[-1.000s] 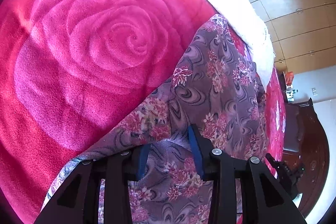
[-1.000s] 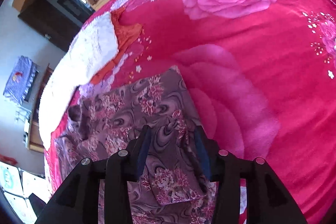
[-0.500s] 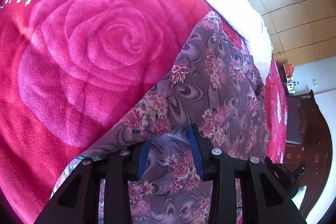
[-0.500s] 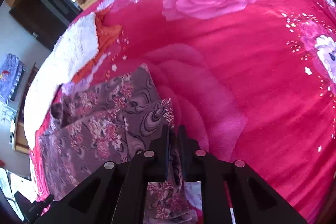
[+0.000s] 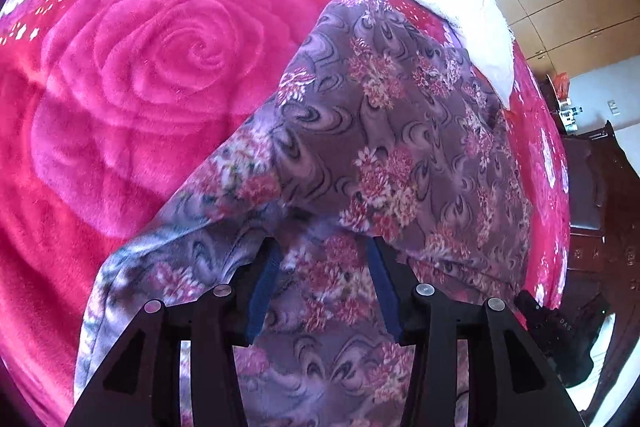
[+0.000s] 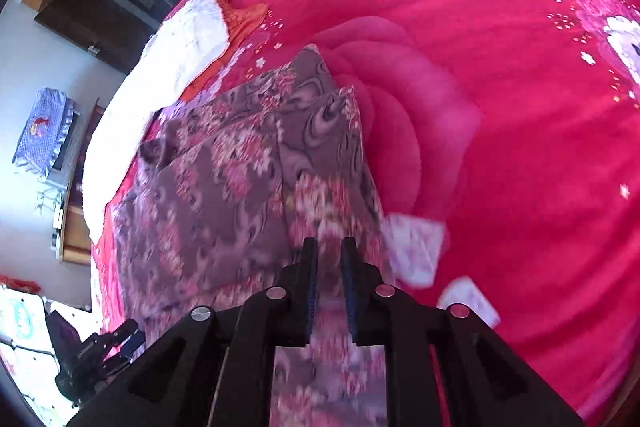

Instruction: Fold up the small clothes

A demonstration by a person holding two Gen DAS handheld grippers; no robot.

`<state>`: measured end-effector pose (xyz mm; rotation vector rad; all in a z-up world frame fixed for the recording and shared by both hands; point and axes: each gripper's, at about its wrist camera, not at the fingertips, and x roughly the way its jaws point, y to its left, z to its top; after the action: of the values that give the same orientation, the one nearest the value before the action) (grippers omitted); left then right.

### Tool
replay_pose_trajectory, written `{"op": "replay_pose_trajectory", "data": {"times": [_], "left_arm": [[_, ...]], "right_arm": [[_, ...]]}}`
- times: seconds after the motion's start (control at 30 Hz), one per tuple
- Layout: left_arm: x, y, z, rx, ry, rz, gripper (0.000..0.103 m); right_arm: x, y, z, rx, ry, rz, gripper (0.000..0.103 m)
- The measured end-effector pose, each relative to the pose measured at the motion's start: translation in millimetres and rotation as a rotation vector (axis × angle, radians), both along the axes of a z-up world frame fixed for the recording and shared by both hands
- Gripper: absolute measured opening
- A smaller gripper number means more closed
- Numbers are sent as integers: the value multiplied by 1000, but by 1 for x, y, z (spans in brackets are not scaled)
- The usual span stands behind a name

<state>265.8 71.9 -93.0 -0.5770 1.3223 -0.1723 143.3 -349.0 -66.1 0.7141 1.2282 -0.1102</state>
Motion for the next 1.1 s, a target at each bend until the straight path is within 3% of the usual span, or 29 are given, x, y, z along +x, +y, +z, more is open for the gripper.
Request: {"op": "replay_pose_trajectory", "data": {"times": [0.1,0.13,0.23,0.33,0.47,0.57,0.9,1.1], "left_arm": [[-23,20,13,30,1,-47,46],[-33,29,16,50,2,-67,46],[-64,58,27,110,22,-101,47],[-99,88,30,103,58,-111,49],[-140,110,32,168,105,-145,52],[-168,120,37,146,119,-172,52],[-205,122,17,85,207,-252,58],[-214,101,-4,83,237,-314,57]], "right_arm": [[-36,8,22,-12,27,35,41],[-50,12,26,-21,44,43,44],[-95,12,33,-18,97,48,44],[-141,9,36,7,148,32,46],[-179,14,33,23,208,44,47],[-203,20,33,16,257,84,50],[-231,53,14,55,475,339,58],[-235,54,-3,120,559,396,60]]}}
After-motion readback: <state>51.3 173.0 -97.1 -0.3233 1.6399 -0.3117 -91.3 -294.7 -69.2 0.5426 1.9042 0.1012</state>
